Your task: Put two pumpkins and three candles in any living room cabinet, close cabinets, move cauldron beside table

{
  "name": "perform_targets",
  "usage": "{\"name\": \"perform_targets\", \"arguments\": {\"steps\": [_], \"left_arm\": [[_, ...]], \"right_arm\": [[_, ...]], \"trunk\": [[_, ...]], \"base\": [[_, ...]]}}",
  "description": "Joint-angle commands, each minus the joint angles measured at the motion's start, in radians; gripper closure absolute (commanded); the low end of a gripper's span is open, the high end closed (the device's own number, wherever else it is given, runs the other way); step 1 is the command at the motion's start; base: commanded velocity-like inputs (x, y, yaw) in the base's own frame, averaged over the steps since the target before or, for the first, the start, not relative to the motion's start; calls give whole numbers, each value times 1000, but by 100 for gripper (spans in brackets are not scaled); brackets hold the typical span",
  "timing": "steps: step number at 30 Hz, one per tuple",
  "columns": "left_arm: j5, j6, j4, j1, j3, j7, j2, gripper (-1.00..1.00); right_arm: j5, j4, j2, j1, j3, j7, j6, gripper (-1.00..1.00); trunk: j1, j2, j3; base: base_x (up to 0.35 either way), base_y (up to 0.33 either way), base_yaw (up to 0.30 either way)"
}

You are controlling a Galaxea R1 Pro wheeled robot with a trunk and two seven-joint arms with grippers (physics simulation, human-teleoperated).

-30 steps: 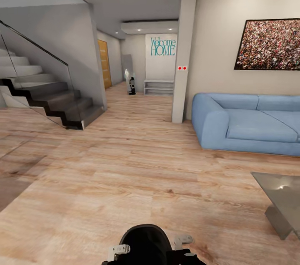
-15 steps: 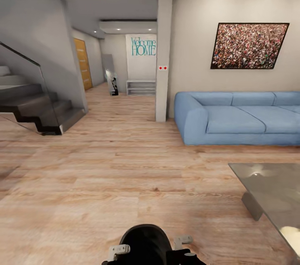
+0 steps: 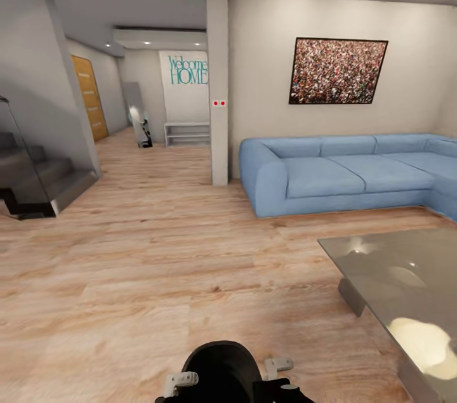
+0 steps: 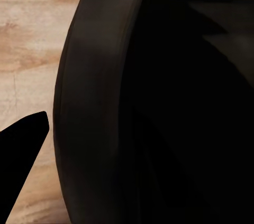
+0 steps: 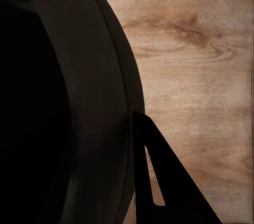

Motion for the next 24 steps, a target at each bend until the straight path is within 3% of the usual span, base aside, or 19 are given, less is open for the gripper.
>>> {"name": "perform_targets", "arguments": {"steps": [1,9,24], "left_arm": [[8,1,-5,-1,-3,4,1,100],[8,2,-6,-1,-3,4,1,100],[8,2,-5,-1,-3,4,1,100]], "right_arm": [[-3,2,0,0,4,-8,5,100],[-3,2,0,0,4,-8,5,100],[-2,2,0,-1,4,-8,4,100]], "trunk": [[0,0,-1],[0,0,-1],[0,0,-1]], "base": [[77,0,-283],[126,15,-232],[285,115,-13]]}}
